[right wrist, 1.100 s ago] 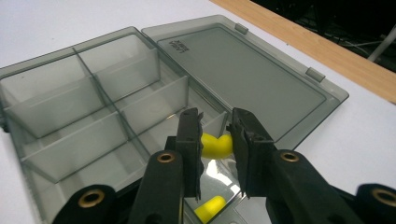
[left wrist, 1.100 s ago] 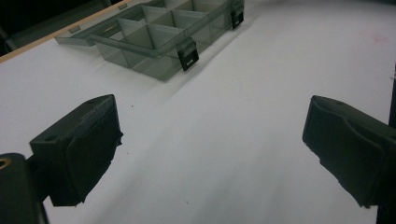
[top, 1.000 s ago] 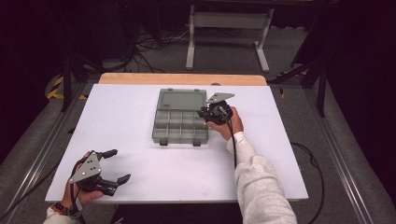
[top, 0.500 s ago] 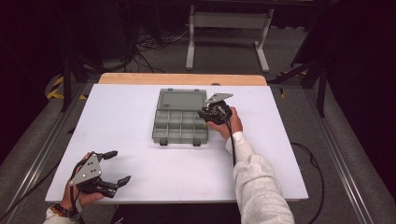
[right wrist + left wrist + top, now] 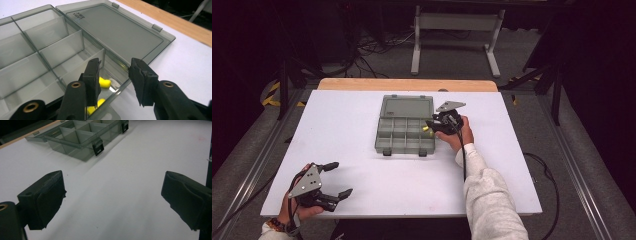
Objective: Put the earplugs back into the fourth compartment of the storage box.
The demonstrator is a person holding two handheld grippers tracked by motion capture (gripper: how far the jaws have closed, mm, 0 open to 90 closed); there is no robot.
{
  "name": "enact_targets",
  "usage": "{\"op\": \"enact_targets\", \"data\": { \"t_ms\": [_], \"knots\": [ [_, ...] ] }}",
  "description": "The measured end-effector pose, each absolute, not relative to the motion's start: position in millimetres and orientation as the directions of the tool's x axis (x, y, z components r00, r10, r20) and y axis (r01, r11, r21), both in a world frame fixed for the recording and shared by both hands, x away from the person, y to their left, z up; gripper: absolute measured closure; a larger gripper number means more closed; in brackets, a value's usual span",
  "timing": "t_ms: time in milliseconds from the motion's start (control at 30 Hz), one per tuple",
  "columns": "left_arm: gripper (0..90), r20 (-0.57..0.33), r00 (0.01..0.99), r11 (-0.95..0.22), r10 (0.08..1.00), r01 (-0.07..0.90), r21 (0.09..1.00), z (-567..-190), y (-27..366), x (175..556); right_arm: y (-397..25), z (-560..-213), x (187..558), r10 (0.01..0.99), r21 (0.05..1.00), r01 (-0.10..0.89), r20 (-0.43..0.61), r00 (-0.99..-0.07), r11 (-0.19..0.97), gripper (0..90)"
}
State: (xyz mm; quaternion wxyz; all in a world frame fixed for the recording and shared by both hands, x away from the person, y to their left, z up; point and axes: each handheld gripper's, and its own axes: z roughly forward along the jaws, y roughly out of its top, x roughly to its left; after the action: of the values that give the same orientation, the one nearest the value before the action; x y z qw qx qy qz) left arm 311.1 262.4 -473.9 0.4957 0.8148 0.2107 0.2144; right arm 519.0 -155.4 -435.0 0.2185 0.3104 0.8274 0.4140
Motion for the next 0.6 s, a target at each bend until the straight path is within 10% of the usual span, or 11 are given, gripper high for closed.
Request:
{"op": "enact_targets", "data": {
  "t_ms": [600],
  "knots": [
    [20.7,0.193,0.771,-0.423,0.607,0.108,0.900,-464,258,318,-167,-416,469,0.650,0.873,0.176,-0.191,-0.735,0.455,71.1]
  ]
}}
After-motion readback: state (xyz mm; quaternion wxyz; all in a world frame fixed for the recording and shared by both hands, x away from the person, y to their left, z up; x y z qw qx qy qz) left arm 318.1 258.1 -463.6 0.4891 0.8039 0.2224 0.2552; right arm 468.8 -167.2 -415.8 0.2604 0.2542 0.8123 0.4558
